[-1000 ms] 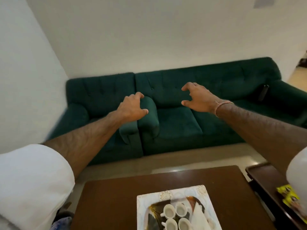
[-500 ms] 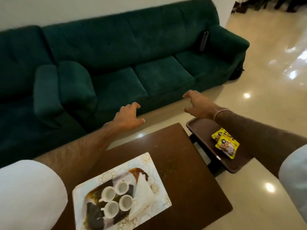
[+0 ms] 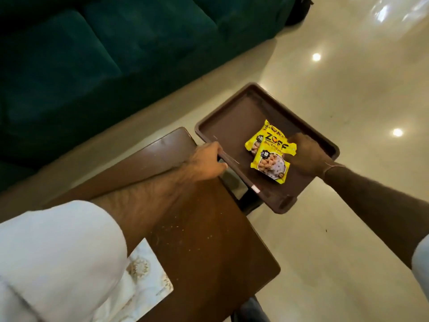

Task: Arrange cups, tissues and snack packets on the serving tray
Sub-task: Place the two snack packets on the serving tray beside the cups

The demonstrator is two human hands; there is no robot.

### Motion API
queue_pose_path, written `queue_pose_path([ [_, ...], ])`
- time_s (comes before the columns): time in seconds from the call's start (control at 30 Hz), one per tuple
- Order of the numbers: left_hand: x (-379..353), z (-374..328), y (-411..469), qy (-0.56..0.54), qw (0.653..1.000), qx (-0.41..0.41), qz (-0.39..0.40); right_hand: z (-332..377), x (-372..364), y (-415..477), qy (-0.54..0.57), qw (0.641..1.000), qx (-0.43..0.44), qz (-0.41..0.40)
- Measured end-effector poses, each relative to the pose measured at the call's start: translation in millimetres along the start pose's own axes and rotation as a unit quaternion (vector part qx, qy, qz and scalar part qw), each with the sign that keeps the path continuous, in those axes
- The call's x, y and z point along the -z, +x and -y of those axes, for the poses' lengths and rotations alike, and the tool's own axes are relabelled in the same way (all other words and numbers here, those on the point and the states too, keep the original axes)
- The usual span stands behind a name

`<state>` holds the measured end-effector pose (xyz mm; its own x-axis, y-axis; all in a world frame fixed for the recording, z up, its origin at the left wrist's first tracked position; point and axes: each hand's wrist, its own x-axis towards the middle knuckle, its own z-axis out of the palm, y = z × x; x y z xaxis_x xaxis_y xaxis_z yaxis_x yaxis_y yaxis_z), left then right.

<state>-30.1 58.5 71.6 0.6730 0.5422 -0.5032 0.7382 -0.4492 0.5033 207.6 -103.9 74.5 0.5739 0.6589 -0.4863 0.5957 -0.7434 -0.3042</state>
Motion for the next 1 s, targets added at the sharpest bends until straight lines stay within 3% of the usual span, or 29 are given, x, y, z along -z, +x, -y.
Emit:
queue_pose_path([
  [0.13, -44.3, -24.2, 59.6, -0.014, 0.999, -0.005, -0.029, -49.9, -30.5, 18.0, 0.096, 0.99, -0.099, -0.043],
  [0.27, -71.0, -49.6, 114.2, -0.092, 0.992, 0.022, -0.086, -62.5, -59.0, 27.0, 0.256, 0.945, -0.2, -0.03],
  [0.37, -79.5, -60.6, 147.2, -0.201, 0.974, 0.068, -0.085, -59.2, -73.9, 35.9, 0.37, 0.9, -0.23, -0.019],
  [0.47, -84.0, -68.2, 166.2, -0.285, 0.954, 0.095, -0.026, -55.4, -85.3, 44.3, 0.508, 0.829, -0.234, 0.002],
  [0.63, -86.5, -69.3, 165.2, -0.296, 0.946, 0.114, 0.072, -49.7, -86.1, 34.1, 0.648, 0.729, -0.217, 0.035],
  [0.83, -74.2, -57.8, 135.4, -0.49, 0.857, 0.109, 0.113, -42.1, -70.0, 20.3, 0.719, 0.672, -0.159, 0.083],
  [1.0, -43.7, -28.8, 98.2, -0.622, 0.773, 0.11, 0.058, -1.5, -55.4, 12.8, 0.746, 0.644, -0.122, 0.117],
])
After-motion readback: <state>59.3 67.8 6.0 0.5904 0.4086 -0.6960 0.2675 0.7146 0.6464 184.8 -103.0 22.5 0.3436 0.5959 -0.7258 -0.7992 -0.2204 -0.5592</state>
